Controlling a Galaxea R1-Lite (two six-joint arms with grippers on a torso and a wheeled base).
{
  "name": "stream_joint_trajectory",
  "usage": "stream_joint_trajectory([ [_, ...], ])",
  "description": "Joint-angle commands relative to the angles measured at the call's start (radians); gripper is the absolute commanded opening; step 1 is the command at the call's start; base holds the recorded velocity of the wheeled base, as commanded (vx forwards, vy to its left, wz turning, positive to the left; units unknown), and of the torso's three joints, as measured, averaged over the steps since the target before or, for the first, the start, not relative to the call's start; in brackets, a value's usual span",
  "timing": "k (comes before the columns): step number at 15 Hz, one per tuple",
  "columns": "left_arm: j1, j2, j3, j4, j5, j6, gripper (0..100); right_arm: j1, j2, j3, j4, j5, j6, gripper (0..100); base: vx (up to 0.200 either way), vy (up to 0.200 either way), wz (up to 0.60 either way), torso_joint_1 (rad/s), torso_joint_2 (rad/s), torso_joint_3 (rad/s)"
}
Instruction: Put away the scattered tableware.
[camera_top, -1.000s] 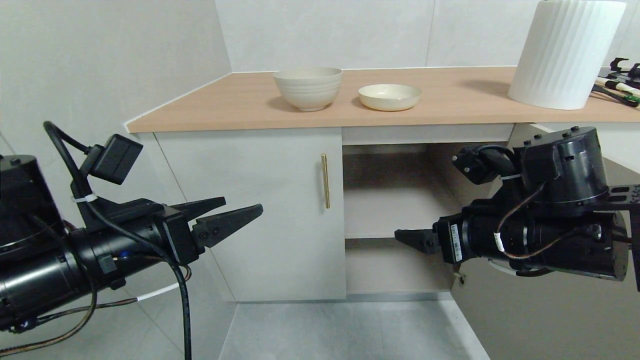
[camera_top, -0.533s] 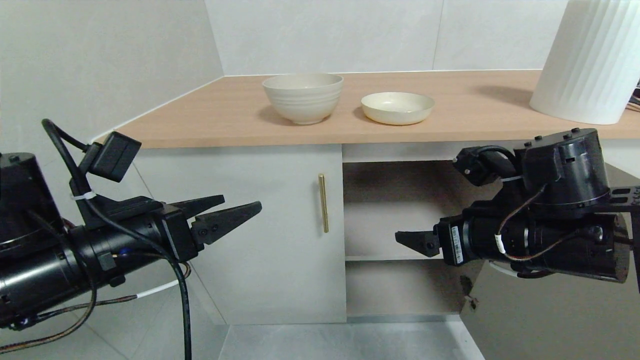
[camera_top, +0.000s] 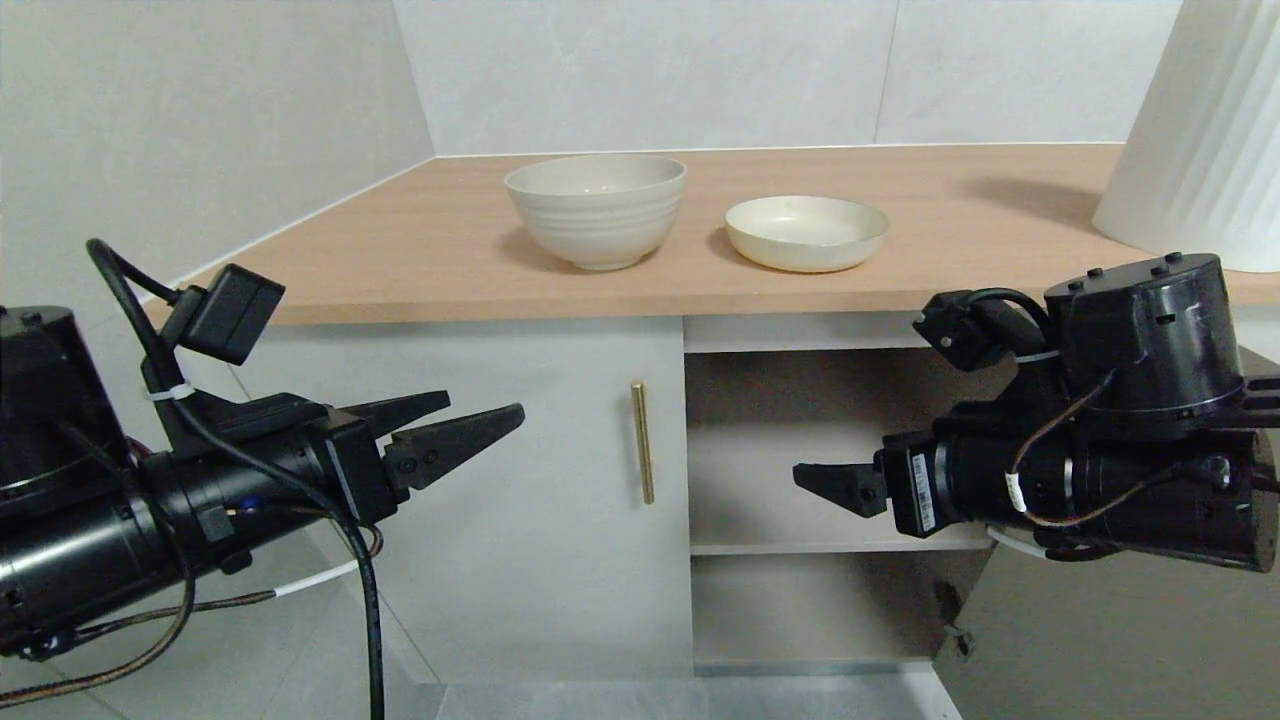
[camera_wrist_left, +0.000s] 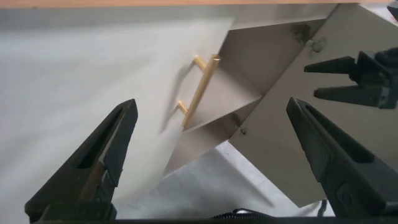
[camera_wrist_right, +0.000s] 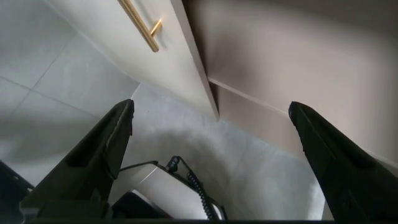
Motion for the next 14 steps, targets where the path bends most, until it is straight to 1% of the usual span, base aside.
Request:
stream_joint_trajectory([
  [1, 0.0, 0.004, -0.001, -0.002, 0.0, 0.0, 100, 0.0, -0.006, 0.0, -0.002, 0.0, 0.0, 100, 0.0, 0.0, 0.0, 0.0, 0.0, 0.0],
  [5, 0.0, 0.009, -0.001, 0.0, -0.002, 0.0, 100, 0.0, -0.003, 0.0, -0.002, 0.0, 0.0, 100, 0.0, 0.0, 0.0, 0.002, -0.01, -0.009],
  [9, 0.0, 0.027, -0.009, -0.008, -0.002, -0.002, 100, 0.0, -0.003, 0.0, -0.002, 0.0, 0.0, 100, 0.0, 0.0, 0.0, 0.066, -0.22, -0.244],
  [12, 0.0, 0.026, -0.015, -0.008, 0.0, -0.003, 100, 0.0, 0.0, 0.002, -0.002, 0.0, 0.0, 100, 0.0, 0.0, 0.0, 0.173, -0.53, -0.299],
  [14, 0.0, 0.021, -0.039, -0.002, 0.003, -0.025, 100, 0.0, 0.001, 0.003, -0.002, 0.0, 0.0, 100, 0.0, 0.0, 0.0, 0.173, -0.5, -0.295],
])
